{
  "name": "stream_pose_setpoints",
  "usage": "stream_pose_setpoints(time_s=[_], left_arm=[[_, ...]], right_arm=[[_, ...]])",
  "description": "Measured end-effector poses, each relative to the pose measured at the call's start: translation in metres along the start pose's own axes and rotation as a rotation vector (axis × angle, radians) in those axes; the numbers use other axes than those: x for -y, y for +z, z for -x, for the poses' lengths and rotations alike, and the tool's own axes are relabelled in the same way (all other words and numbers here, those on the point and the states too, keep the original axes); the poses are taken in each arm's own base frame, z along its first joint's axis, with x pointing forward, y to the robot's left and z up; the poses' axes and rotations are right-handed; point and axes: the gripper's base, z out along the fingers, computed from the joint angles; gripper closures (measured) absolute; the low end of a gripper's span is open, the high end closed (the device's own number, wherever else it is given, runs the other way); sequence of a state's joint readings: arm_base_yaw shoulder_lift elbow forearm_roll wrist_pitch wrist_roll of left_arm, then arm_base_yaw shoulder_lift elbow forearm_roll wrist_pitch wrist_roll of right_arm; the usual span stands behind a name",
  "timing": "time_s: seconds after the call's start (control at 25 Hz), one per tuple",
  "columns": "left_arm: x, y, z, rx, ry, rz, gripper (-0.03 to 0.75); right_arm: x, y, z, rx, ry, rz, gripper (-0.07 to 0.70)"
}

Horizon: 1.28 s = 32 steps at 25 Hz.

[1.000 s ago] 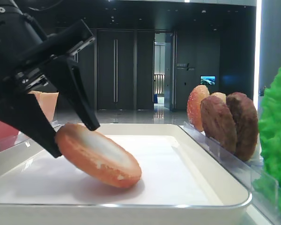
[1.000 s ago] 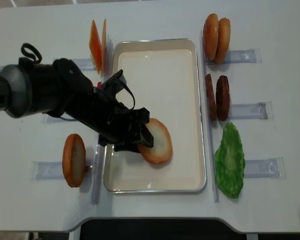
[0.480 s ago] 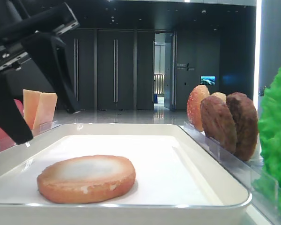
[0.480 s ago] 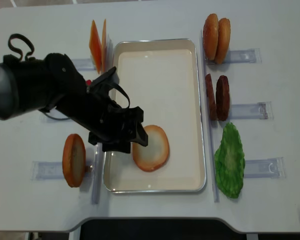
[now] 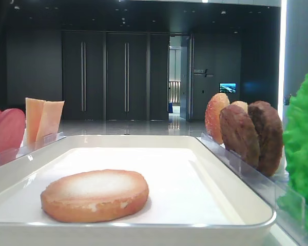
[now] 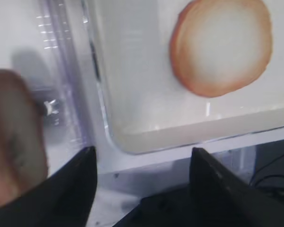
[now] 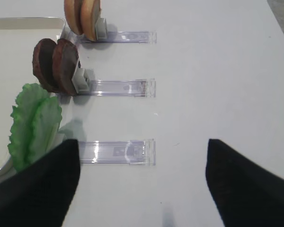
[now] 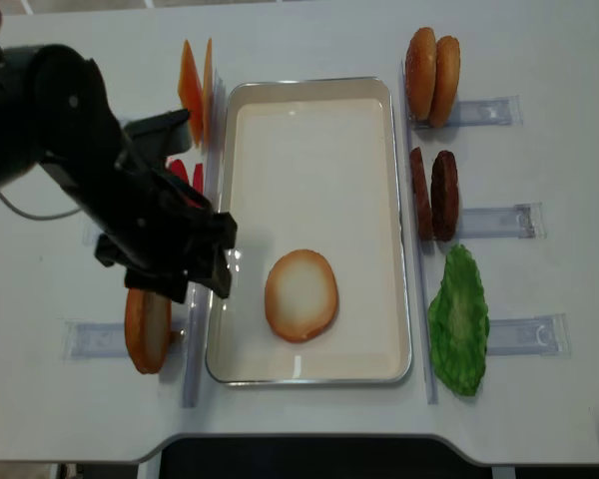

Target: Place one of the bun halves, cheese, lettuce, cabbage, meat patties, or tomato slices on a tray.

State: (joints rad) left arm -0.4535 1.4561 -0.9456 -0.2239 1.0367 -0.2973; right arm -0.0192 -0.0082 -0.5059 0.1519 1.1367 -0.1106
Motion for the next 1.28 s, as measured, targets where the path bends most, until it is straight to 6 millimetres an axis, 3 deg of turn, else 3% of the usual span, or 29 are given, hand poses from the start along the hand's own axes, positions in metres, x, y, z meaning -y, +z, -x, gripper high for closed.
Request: stream_pose_setpoints(time_s=[0.28, 0.72, 1.0, 1.28], left_arm=[[-0.006, -0.04, -0.005, 0.032, 0.02, 0.125, 0.244], [-0.016, -0.051, -0.006, 0.085, 0.047, 0.187, 0.239], [-0.046, -0.078, -0.009, 0.194, 0.016, 0.245, 0.057], [-0.072, -0.103, -0.019, 0.278, -0.026, 0.29, 0.024]], right_arm=[[0.0, 0.0, 0.0, 0.0, 0.0, 0.0, 0.107], [0.0, 0.0, 0.0, 0.0, 0.0, 0.0, 0.107], [0.0, 0.0, 0.0, 0.0, 0.0, 0.0, 0.107], [0.0, 0.0, 0.0, 0.0, 0.0, 0.0, 0.107]])
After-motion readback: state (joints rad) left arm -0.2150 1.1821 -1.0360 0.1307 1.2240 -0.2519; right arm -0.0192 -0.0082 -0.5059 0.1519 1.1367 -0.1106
